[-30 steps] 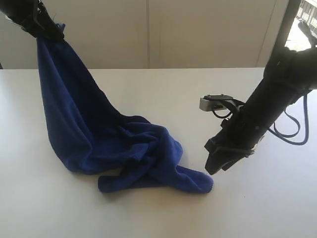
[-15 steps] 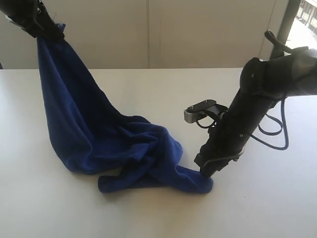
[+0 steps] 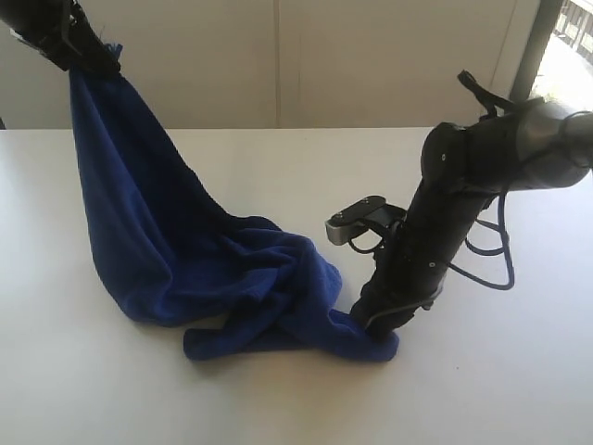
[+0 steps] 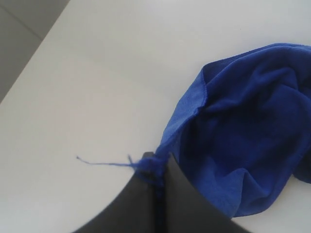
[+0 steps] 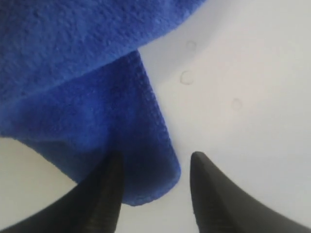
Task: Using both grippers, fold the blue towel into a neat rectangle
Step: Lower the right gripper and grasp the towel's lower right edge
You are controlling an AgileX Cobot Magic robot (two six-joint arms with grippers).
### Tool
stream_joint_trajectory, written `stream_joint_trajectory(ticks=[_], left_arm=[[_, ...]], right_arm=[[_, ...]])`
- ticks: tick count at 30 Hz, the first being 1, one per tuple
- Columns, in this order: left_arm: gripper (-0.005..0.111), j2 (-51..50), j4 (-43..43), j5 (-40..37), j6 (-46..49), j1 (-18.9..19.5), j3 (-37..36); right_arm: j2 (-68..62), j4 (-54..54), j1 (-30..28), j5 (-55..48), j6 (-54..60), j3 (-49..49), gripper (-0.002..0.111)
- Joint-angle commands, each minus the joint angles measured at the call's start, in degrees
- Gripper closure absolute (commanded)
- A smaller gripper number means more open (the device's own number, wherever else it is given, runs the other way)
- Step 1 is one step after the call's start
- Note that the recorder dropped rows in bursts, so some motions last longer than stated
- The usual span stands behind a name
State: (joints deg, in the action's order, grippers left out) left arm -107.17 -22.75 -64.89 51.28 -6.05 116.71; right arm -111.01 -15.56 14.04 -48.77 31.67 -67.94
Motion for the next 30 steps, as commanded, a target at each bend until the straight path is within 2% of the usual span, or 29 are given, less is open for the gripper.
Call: stream_joint_trajectory(ticks=[1, 5, 11, 17, 20, 22, 23, 26, 30], left_arm=[[0.107, 0.2, -1.5, -5.1, 0.0, 0.2, -0.2], [0.107, 0.2, -1.6, -5.1, 0.0, 0.2, -0.2], [0.107, 0.2, -1.6, -5.1, 0.5, 0.2, -0.2], [0.107, 0.2, -1.6, -5.1, 1.0, 0.2, -0.2], [0.107, 0.2, -1.6, -5.1, 1.0, 0.2, -0.2], [0.107, 0.2, -1.6, -5.1, 1.0, 0.2, -0.2], [0.107, 0.2, -1.6, -5.1, 1.0, 0.2, -0.2], [0.107, 0.2, -1.6, -5.1, 1.2, 0.2, -0.2], [0.107, 0.8, -0.4, -5.1, 1.4, 0.2, -0.2]], right_arm=[[-1.0, 1.8, 0.2, 0.2, -2.4, 0.0, 0.066], [-1.2, 1.8, 0.2, 0.2, -2.3, 0.0, 0.067], [-1.7, 1.7, 0.2, 0.0, -2.5, 0.0, 0.079], [-3.8, 1.6, 0.2, -2.2, -2.5, 0.0, 0.084], [-3.7, 1.7, 0.2, -2.3, -2.7, 0.0, 0.092], [-2.9, 2.8, 0.2, -2.1, -2.7, 0.0, 0.103], [-2.4, 3.8, 0.2, -2.1, -3.0, 0.0, 0.108], [-0.2, 10.0, 0.2, -2.1, -6.7, -0.2, 0.108], [4.0, 25.9, 0.2, -2.8, -18.1, -1.3, 0.108]])
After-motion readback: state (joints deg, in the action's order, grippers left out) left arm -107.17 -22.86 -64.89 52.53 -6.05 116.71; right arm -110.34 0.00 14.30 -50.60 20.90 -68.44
